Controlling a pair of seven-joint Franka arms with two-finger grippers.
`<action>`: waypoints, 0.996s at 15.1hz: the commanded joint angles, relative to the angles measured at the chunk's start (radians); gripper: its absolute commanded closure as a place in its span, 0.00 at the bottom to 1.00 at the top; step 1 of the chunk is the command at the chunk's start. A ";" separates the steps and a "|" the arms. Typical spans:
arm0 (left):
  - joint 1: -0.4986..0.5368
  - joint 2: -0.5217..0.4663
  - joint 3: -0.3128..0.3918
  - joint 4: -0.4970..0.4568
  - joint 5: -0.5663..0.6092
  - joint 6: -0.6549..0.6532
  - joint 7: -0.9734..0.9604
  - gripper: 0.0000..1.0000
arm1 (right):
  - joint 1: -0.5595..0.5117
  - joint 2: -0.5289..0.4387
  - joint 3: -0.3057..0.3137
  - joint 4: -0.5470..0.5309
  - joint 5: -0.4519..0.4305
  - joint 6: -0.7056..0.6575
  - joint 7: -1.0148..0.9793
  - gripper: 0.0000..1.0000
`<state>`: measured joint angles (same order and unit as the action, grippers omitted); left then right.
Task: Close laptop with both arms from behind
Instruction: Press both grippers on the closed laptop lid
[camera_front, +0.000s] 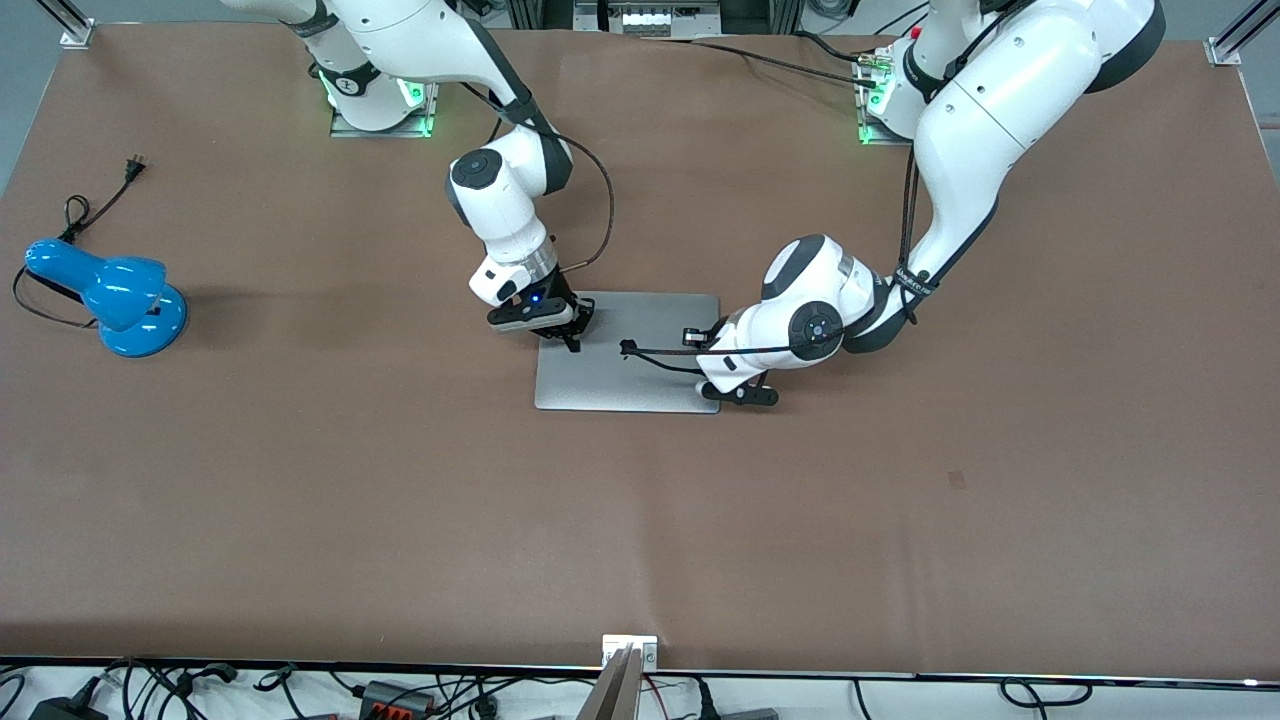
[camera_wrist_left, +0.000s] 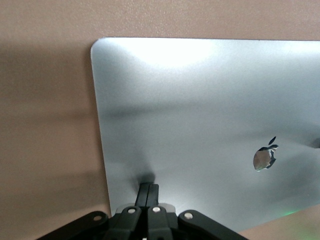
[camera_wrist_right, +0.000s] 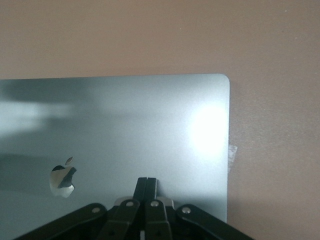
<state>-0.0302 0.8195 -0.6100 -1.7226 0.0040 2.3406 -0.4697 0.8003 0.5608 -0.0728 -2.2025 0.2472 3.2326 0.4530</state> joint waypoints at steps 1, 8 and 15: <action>-0.025 0.015 0.023 0.003 0.028 0.040 -0.018 1.00 | 0.007 0.051 0.004 0.018 0.012 0.030 -0.020 1.00; -0.020 0.007 0.029 0.003 0.033 0.033 -0.018 1.00 | -0.001 0.021 0.004 0.035 0.012 -0.031 -0.027 1.00; 0.021 -0.115 0.021 0.003 0.033 -0.122 -0.020 1.00 | -0.026 -0.074 -0.004 0.165 0.014 -0.445 -0.025 1.00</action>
<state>-0.0191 0.7775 -0.5930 -1.7117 0.0068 2.2799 -0.4699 0.7945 0.5287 -0.0783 -2.0651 0.2472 2.9061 0.4487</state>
